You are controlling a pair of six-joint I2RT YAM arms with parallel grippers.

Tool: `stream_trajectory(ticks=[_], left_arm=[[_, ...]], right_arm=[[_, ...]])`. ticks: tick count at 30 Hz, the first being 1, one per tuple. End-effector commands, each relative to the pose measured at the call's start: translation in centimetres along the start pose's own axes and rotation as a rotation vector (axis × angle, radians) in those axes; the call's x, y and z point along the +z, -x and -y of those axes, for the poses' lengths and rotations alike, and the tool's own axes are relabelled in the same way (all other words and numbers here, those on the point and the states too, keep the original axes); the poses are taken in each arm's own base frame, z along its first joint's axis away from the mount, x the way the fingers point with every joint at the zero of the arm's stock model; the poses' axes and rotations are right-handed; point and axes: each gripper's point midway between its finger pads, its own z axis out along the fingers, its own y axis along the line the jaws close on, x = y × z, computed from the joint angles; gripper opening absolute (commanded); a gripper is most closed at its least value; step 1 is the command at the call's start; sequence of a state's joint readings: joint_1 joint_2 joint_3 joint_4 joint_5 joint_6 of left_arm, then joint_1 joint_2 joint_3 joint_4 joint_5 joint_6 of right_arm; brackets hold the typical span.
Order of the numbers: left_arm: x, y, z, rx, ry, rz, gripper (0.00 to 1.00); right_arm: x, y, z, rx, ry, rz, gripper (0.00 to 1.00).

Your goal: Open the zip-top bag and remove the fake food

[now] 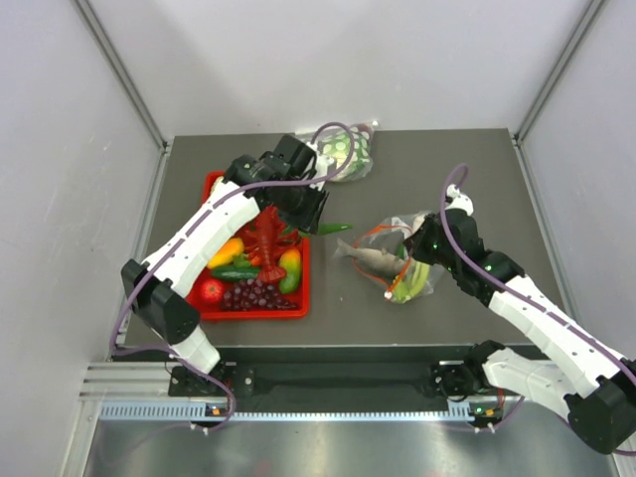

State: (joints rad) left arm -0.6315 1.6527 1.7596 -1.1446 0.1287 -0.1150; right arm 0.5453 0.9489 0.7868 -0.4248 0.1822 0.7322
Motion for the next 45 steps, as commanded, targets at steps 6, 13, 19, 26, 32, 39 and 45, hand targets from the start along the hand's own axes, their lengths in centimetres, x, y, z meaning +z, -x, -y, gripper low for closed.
stream_trajectory(ticks=[6,13,19,26,32,39,45], left_arm=[[-5.2,2.2,-2.6,-0.049,0.079,0.223,0.02],[-4.3,-1.0,-10.9,-0.378,0.23,0.26,0.0],[-5.9,-4.2,-16.7,-0.588,0.402,0.372,0.01],[-5.5,-7.8,-16.8,-0.681,0.423,0.348,0.02],[-4.5,-10.8,-16.1,-0.717,0.423,0.307,0.02],[-4.1,-11.6,-16.1,-0.715,0.433,0.289,0.19],[-4.9,-11.4,-16.3,-0.694,0.45,0.299,0.96]], right_arm=[[-0.7,2.6,-1.3,0.005,0.038,0.069,0.0],[-0.6,2.4,-1.4,0.006,0.048,0.064,0.0],[-0.6,2.3,-1.4,0.008,0.05,0.064,0.0],[-0.2,2.0,-1.4,0.005,0.058,0.057,0.0],[0.2,1.9,-1.8,0.012,0.073,0.047,0.0],[0.2,1.8,-1.8,0.01,0.079,0.045,0.0],[0.0,1.6,-1.7,0.014,0.079,0.042,0.0]])
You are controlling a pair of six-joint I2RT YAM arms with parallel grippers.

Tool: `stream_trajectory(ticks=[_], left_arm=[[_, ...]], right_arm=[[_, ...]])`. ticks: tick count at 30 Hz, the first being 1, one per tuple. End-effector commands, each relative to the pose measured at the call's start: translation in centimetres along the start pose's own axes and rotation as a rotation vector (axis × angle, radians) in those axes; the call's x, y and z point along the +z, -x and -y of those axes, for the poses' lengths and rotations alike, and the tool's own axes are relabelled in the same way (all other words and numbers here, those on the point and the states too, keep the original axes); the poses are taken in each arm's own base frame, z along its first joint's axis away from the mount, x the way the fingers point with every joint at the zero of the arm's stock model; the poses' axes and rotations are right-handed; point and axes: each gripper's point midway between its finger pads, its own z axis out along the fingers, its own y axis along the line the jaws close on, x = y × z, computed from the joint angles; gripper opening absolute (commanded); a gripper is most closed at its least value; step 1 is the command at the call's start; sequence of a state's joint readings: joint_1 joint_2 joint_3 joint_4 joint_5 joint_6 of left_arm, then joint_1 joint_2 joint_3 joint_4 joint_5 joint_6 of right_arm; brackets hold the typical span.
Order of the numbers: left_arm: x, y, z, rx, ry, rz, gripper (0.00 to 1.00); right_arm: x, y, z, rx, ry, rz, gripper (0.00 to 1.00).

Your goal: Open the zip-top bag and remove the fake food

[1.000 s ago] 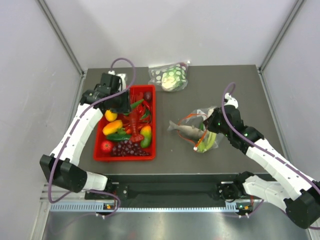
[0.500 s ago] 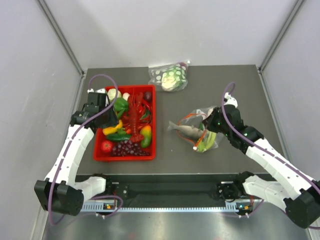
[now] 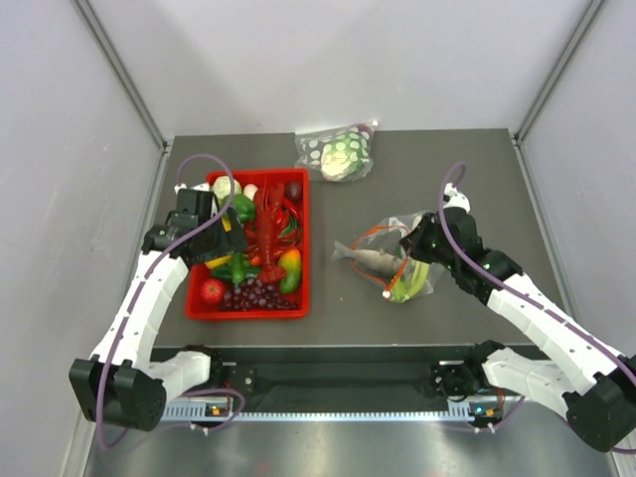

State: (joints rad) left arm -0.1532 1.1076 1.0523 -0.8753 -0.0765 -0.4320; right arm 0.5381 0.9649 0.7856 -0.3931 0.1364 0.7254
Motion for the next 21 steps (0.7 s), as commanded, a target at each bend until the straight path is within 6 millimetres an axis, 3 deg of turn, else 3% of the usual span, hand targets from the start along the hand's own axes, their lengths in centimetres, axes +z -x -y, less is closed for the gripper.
stream_trajectory(ticks=[1,9,13,18,19,21], left_arm=[[-1.1,1.4,-0.1,0.008,0.002,0.069,0.98],[-4.0,4.3,0.6,0.039,-0.038,0.19,0.99],[-4.1,5.9,2.2,0.022,-0.083,0.234,0.99],[-4.3,6.7,9.0,0.189,-0.16,0.307,0.99],[-4.4,6.0,12.1,0.252,-0.238,0.313,0.99],[-4.6,5.2,15.5,0.312,-0.37,0.308,0.99]], right_arm=[[-0.4,1.8,-1.0,0.016,0.041,0.062,0.0],[-0.1,1.6,-1.1,0.013,0.044,0.049,0.0],[0.0,1.5,-1.1,0.013,0.045,0.04,0.0],[-0.2,1.4,-1.2,0.016,0.05,0.038,0.0],[-0.2,1.5,-1.2,0.016,0.049,0.041,0.0],[-0.3,1.4,-1.2,0.015,0.051,0.038,0.0]])
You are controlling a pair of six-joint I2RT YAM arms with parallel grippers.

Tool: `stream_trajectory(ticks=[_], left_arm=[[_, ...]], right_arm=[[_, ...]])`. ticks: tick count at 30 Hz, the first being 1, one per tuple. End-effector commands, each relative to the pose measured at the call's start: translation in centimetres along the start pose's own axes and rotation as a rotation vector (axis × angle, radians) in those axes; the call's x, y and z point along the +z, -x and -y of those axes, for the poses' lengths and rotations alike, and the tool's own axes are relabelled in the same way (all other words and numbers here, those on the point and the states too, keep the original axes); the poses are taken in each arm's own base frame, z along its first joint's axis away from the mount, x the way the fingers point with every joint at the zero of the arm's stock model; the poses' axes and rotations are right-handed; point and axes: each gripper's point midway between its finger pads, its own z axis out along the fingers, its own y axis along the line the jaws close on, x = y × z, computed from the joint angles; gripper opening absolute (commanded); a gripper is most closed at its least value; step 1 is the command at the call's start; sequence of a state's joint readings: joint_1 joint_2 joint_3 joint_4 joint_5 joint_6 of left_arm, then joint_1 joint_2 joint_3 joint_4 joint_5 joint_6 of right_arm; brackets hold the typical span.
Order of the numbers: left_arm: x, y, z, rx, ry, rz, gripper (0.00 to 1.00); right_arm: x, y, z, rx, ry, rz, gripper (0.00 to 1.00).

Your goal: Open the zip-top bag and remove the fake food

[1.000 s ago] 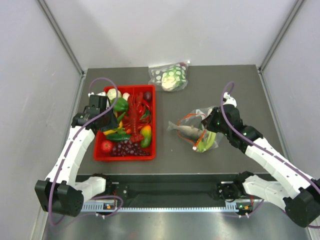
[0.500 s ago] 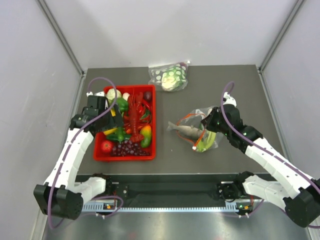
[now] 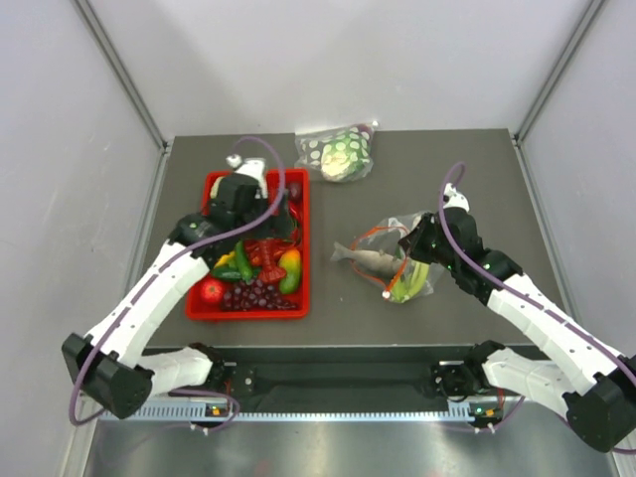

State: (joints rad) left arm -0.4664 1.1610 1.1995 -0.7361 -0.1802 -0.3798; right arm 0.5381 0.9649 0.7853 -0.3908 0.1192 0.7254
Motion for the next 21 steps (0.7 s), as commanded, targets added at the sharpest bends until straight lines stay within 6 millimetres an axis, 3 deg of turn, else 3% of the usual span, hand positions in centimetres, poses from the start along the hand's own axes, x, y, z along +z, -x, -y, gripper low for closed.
stream_trajectory(ticks=[1,2,6,10,14,21], left_arm=[[0.9,2.5,6.2,0.071,-0.213,0.097,0.99],[0.7,2.6,9.0,0.061,-0.36,0.091,0.99],[2.0,0.6,12.9,0.055,-0.565,0.009,0.99],[4.8,-1.8,14.3,0.036,-0.613,-0.104,0.99],[6.3,-3.8,15.8,-0.032,-0.659,-0.241,0.99],[8.3,-6.4,16.0,-0.021,-0.644,-0.313,0.99]], right_arm=[[-0.3,1.6,-0.9,0.015,0.035,0.047,0.0],[-0.3,1.7,-1.0,0.015,0.035,0.047,0.0],[-0.5,1.8,-1.0,0.015,0.037,0.05,0.0],[-0.6,1.8,-1.1,0.017,0.037,0.05,0.0],[-0.8,1.8,-1.1,0.013,0.038,0.047,0.0],[-0.9,1.6,-0.8,0.019,0.031,0.046,0.0]])
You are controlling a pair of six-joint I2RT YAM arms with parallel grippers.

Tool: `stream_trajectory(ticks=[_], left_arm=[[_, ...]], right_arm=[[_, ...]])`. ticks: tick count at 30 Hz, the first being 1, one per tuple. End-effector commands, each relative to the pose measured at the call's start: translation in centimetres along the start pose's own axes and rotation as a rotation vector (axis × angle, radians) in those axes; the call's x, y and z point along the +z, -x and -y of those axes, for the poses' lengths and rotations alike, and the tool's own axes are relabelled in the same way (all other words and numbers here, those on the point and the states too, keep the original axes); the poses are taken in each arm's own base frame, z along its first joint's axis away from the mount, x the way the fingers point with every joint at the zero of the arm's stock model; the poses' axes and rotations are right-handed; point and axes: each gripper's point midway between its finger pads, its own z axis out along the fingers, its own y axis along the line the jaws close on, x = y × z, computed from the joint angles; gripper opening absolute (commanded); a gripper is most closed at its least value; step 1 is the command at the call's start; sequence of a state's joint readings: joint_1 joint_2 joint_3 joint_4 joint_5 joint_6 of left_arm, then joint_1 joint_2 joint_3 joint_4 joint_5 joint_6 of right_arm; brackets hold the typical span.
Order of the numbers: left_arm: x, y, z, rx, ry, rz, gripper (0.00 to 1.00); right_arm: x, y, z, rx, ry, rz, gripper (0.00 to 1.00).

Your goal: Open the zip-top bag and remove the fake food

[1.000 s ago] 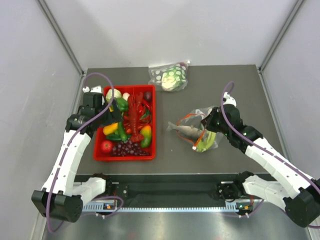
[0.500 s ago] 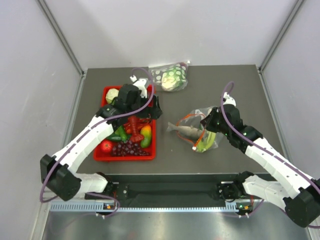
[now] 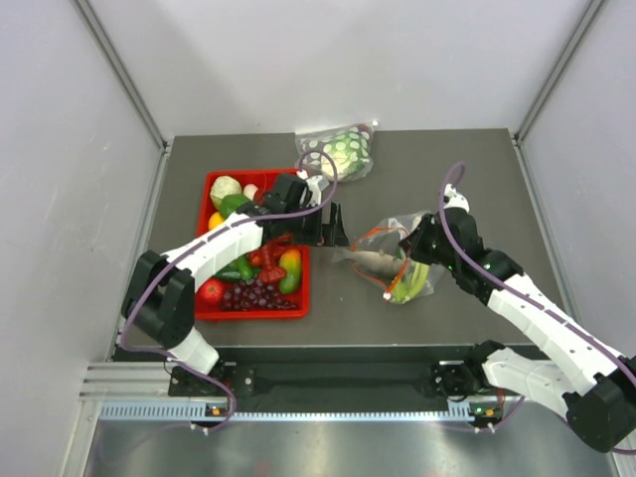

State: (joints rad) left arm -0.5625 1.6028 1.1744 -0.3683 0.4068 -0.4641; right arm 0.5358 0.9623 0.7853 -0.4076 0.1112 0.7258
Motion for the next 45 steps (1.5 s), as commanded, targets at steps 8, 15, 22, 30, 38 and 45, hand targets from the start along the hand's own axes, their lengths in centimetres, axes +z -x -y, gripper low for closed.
stream_trajectory(ticks=[8,15,22,30,38,45], left_arm=[[2.1,-1.7,3.5,0.044,-0.14,-0.033,0.96],[3.7,-2.9,3.7,0.053,-0.133,-0.073,0.94],[4.5,-2.7,3.2,0.049,-0.113,-0.081,0.76],[5.0,-2.7,2.9,0.036,-0.104,-0.071,0.67],[5.2,-2.0,3.0,0.034,-0.103,-0.046,0.46],[4.5,-1.8,3.4,0.04,-0.108,-0.042,0.18]], right_arm=[[-0.5,1.6,-0.8,0.019,0.033,0.05,0.0],[-0.3,1.4,-0.8,0.019,0.03,0.044,0.0],[-0.3,1.3,-0.7,0.02,0.03,0.042,0.0],[-0.2,1.0,-0.8,0.022,0.039,0.034,0.0],[-0.2,0.9,-0.9,0.023,0.05,0.03,0.0],[-0.3,0.8,-1.0,0.022,0.053,0.026,0.0]])
